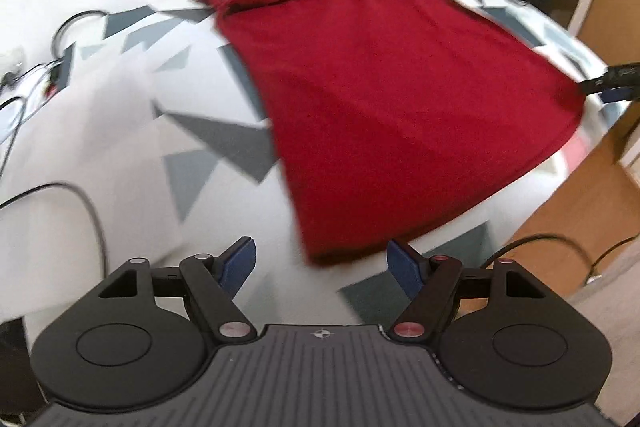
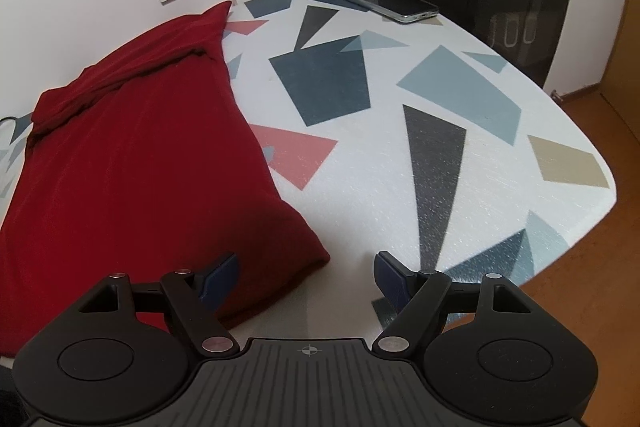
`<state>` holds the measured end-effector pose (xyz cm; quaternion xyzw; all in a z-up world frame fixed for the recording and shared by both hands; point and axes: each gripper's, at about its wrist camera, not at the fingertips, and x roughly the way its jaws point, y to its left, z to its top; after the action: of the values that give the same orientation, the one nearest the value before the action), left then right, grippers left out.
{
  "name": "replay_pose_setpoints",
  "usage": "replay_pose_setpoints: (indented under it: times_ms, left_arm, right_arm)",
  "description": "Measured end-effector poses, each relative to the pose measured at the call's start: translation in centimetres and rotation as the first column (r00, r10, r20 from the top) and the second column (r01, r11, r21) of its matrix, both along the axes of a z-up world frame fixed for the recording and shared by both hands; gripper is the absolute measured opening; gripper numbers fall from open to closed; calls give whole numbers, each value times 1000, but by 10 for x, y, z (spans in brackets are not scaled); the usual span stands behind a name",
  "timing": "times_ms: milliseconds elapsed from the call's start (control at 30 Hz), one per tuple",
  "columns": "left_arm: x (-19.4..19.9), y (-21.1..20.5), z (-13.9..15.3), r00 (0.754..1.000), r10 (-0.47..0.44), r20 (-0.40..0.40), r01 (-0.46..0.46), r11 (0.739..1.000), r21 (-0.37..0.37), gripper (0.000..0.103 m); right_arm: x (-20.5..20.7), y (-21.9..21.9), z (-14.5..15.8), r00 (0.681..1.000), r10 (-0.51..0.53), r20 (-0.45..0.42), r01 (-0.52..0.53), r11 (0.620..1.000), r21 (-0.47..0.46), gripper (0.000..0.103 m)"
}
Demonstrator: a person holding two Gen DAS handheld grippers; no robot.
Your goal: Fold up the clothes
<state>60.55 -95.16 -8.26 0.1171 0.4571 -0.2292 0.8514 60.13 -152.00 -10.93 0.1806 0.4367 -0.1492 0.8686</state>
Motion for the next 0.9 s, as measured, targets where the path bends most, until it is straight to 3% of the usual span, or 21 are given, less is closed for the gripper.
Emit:
replay_pose_setpoints:
  times_ms: [133, 367, 467, 767, 833, 867, 900]
  left_arm:
    - [5, 13, -6, 996, 87, -15, -87, 996, -15, 74]
    - [4, 16, -11, 992, 125, 23, -125, 992, 19, 74]
    - [3, 12, -10, 991, 125, 50, -125, 992, -11, 74]
    - [14, -12, -16, 988, 85, 127, -86, 996, 6, 74]
    - [15, -13, -15, 988, 79, 135, -78, 997, -17, 56]
    - [15, -12, -14, 990, 68, 127, -65, 997, -33, 32]
    - [14, -13, -12, 991, 57, 121, -51, 998, -47, 16]
  right_arm:
    - [-2, 0, -3, 1000, -13, 0, 13, 1000, 27, 72]
    - [-3, -1, -4, 1000, -21, -2, 21, 999, 45, 73]
    - [-4, -2, -4, 1000, -30, 0, 30, 998, 55, 74]
    - [-4, -1, -5, 1000, -16, -5, 16, 999, 48, 74]
    - [-5, 0, -4, 1000, -9, -4, 9, 999, 41, 74]
    - [-5, -1, -4, 1000, -9, -3, 9, 999, 41, 74]
    - [-5, -2, -4, 1000, -11, 0, 11, 999, 43, 74]
